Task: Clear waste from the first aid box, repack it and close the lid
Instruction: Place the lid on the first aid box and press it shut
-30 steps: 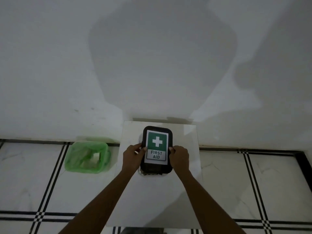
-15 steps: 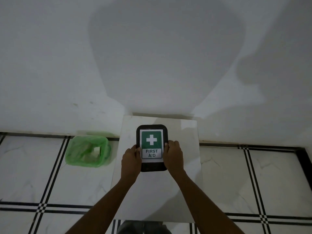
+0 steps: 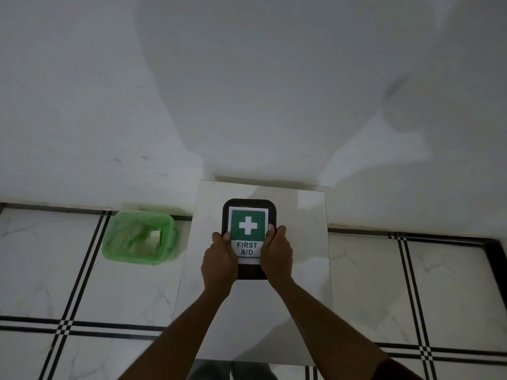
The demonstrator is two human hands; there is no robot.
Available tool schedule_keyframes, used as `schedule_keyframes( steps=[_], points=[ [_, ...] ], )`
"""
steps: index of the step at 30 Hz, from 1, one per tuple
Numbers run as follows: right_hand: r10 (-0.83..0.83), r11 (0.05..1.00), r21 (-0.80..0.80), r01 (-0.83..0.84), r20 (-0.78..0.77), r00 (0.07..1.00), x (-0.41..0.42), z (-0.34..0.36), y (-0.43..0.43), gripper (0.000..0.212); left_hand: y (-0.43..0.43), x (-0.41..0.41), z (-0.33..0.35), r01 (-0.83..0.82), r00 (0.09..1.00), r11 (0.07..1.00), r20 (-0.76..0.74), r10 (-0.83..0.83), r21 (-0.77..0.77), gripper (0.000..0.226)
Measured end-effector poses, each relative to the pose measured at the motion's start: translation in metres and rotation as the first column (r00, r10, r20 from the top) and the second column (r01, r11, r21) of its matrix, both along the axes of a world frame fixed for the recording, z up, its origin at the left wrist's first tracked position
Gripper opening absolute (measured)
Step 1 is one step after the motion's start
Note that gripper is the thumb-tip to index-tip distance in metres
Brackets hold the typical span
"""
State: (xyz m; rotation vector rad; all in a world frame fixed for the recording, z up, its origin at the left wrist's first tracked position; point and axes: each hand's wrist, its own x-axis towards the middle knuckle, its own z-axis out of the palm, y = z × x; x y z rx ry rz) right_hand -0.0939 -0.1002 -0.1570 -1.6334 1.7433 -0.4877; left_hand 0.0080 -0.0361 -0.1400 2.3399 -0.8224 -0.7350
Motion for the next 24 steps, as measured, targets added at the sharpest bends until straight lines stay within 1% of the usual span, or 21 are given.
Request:
schedule_keyframes(
  steps=[3, 6, 8, 10, 11, 13, 15, 16, 18, 19, 20, 21, 22, 23, 24],
  points=[
    [-0.006, 1.000, 0.008, 0.007, -0.012, 1.000, 0.000, -0.005, 0.000, 0.027, 0.000, 0.002, -0.006, -0.005, 1.000, 1.000, 0.009, 0.005, -0.006, 0.036],
    [-0.003, 1.000, 0.019, 0.003, -0.028, 1.000, 0.000, -0.005, -0.002, 0.032, -0.002, 0.004, -0.011, 0.009, 0.998, 1.000, 0.062, -0.009, 0.005, 0.038],
    [0.005, 1.000, 0.017, -0.004, -0.058, 0.998, 0.000, -0.004, -0.003, 0.035, -0.004, 0.005, -0.009, 0.036, 0.994, 0.998, 0.106, -0.040, 0.042, 0.035],
    [0.029, 1.000, 0.012, -0.028, -0.091, 0.995, -0.001, -0.003, -0.002, 0.033, -0.008, 0.006, -0.007, 0.052, 0.992, 0.997, 0.117, -0.057, 0.053, 0.031],
    [0.038, 0.999, 0.010, -0.038, -0.103, 0.994, -0.001, -0.002, -0.002, 0.031, -0.012, 0.007, -0.006, 0.026, 0.994, 0.999, 0.101, -0.030, 0.039, 0.032],
    [0.056, 0.998, 0.029, -0.053, -0.104, 0.993, -0.002, -0.002, -0.001, 0.030, -0.025, 0.009, -0.002, -0.078, 0.996, 0.997, 0.048, 0.078, -0.003, 0.041],
    [0.071, 0.996, 0.067, -0.067, -0.067, 0.995, -0.002, 0.000, 0.000, 0.033, -0.043, 0.012, 0.002, -0.154, 0.988, 0.988, 0.008, 0.154, 0.003, 0.051],
    [0.075, 0.995, 0.076, -0.071, -0.042, 0.996, -0.002, 0.000, 0.001, 0.037, -0.049, 0.015, 0.003, -0.183, 0.983, 0.983, -0.012, 0.184, 0.031, 0.056],
    [0.082, 0.996, 0.026, -0.082, -0.020, 0.996, -0.002, 0.002, 0.000, 0.053, -0.058, 0.019, 0.001, -0.221, 0.974, 0.973, -0.036, 0.224, 0.071, 0.064],
    [0.079, 0.996, -0.026, -0.080, -0.041, 0.996, 0.000, 0.003, 0.000, 0.064, -0.060, 0.019, 0.000, -0.222, 0.974, 0.972, -0.024, 0.224, 0.072, 0.066],
    [0.088, 0.990, -0.098, -0.098, -0.094, 0.992, 0.001, 0.006, -0.001, 0.073, -0.060, 0.019, 0.000, -0.220, 0.975, 0.974, 0.001, 0.220, 0.056, 0.065],
    [0.140, 0.968, -0.178, -0.176, -0.200, 0.970, 0.003, 0.007, -0.004, 0.077, -0.060, 0.017, 0.002, -0.210, 0.977, 0.978, 0.041, 0.209, 0.021, 0.061],
    [0.222, 0.933, -0.209, -0.295, -0.314, 0.923, 0.004, 0.005, -0.008, 0.078, -0.060, 0.016, 0.002, -0.186, 0.978, 0.982, 0.088, 0.188, -0.025, 0.055],
    [0.302, 0.887, -0.218, -0.407, -0.393, 0.869, 0.005, 0.003, -0.013, 0.079, -0.060, 0.014, 0.002, -0.136, 0.978, 0.989, 0.149, 0.145, -0.064, 0.047],
    [0.372, 0.852, -0.199, -0.483, -0.419, 0.828, 0.004, 0.000, -0.018, 0.082, -0.060, 0.013, -0.001, -0.052, 0.976, 0.996, 0.209, 0.066, -0.072, 0.041]
  ],
)
